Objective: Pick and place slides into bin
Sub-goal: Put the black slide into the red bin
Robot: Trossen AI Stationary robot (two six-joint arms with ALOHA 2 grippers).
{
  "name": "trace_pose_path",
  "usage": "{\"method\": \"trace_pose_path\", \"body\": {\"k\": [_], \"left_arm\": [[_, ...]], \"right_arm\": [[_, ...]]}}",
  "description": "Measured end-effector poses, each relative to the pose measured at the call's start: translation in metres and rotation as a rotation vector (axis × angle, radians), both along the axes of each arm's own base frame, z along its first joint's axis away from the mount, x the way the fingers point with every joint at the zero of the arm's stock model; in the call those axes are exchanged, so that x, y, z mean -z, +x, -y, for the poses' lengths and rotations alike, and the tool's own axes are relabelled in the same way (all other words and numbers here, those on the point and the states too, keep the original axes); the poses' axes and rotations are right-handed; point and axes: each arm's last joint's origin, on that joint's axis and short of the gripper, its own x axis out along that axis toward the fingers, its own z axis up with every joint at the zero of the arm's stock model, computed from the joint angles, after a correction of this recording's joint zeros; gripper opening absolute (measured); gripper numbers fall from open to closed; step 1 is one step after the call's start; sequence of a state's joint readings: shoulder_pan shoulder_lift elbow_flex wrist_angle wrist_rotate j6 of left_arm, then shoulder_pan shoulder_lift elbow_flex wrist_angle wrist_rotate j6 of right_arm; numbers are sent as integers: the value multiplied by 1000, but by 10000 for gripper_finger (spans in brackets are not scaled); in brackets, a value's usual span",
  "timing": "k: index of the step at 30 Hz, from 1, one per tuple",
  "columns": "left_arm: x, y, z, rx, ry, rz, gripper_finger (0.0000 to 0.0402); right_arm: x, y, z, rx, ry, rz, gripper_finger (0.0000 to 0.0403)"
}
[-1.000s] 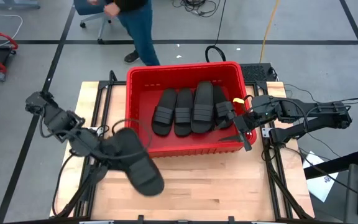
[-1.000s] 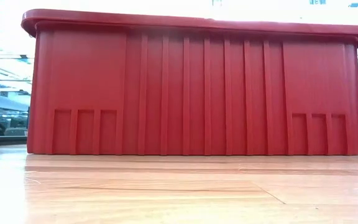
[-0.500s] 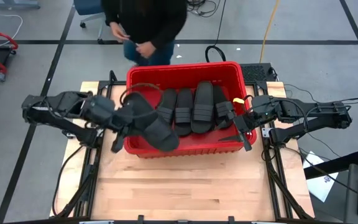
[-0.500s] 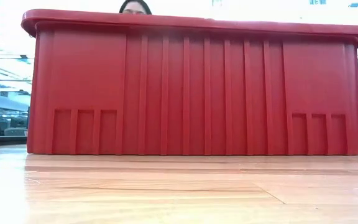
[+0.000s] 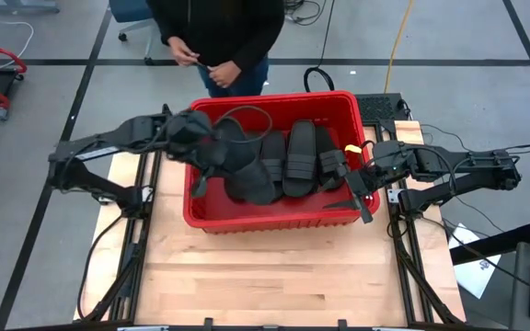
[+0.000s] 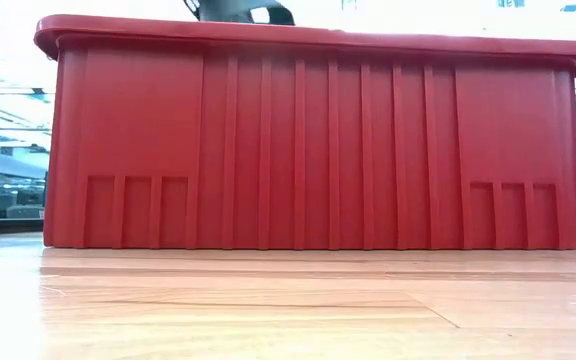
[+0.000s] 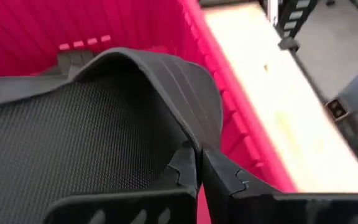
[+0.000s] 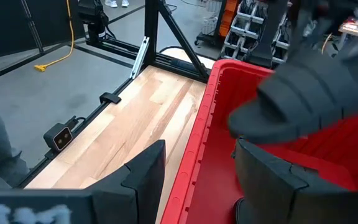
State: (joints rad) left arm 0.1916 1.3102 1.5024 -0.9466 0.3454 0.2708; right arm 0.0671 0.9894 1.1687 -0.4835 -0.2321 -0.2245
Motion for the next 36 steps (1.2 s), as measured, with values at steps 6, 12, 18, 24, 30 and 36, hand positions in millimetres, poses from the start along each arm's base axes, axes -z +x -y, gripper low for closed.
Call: {"method": "trace_pose_path", "body": {"k": [6, 12, 18, 24, 30, 36], "left_arm": [[26, 21, -32, 75, 29, -69, 0], [63, 42, -53, 186, 28, -181, 0], [94, 60, -73, 267, 77, -234, 0], [120, 75, -90, 284, 166, -281, 0], [136, 83, -102, 267, 150, -299, 0], [142, 89, -113, 239, 171, -258, 0]], "right_arm": [[0, 0, 0, 0, 0, -1, 180], [1, 0, 0, 0, 0, -7, 180], [1, 0, 0, 0, 0, -7, 180], [1, 0, 0, 0, -4, -6, 180], [1, 0, 3, 91, -43, -7, 180], [5, 1, 3, 98, -47, -23, 180]]}}
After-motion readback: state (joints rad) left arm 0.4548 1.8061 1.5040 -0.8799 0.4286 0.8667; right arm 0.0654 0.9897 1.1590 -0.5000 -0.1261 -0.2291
